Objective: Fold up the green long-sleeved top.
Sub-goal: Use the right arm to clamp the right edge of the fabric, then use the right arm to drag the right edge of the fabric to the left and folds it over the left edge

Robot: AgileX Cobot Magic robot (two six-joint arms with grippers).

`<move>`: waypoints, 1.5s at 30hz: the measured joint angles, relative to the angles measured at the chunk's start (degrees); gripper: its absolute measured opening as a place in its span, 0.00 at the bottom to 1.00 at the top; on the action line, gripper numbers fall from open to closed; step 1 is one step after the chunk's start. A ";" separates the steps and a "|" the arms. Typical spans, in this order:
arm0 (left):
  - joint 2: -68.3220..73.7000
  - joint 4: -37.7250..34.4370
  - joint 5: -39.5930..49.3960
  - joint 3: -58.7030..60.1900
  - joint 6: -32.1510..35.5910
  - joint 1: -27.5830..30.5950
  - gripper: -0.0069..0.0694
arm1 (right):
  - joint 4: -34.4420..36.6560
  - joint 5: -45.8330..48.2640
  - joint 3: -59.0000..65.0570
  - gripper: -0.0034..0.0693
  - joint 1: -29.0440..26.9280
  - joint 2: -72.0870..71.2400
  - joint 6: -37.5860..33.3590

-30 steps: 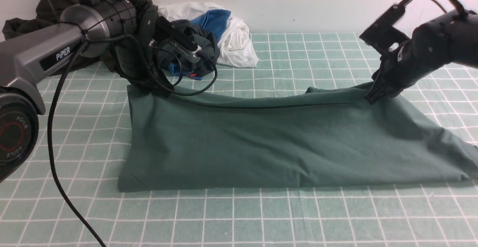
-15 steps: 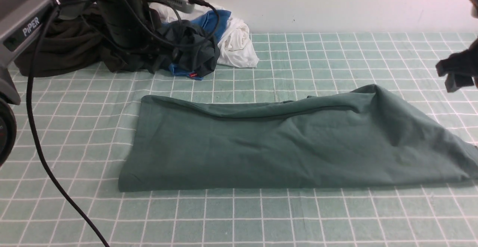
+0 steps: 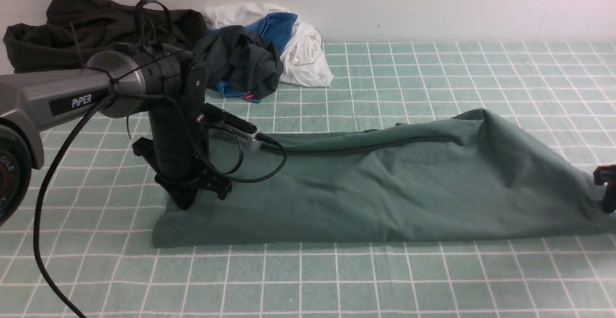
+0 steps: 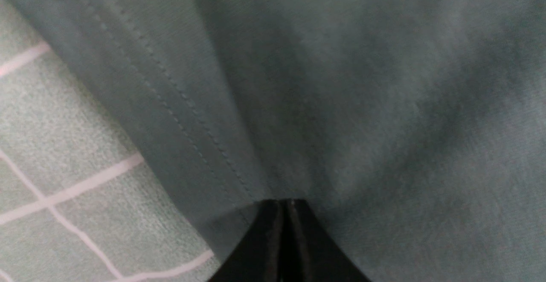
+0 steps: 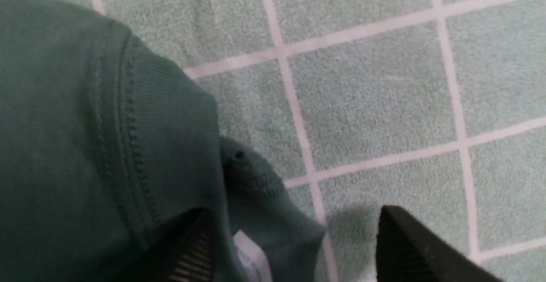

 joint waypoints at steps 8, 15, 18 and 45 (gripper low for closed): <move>-0.22 -0.05 0.00 0.49 -0.11 2.46 0.09 | 2.70 -0.89 0.00 0.64 0.39 0.08 -4.38; -1.30 0.29 0.00 0.83 -0.06 2.65 0.09 | 6.98 0.04 -0.06 0.18 0.51 0.12 -11.22; -3.51 0.85 0.27 1.06 -0.06 2.65 0.09 | 6.01 0.75 -0.31 0.09 0.45 -0.29 -11.12; -45.67 2.99 11.66 1.06 -0.62 2.65 0.09 | 11.75 -1.01 -26.84 0.08 51.76 -7.31 -8.25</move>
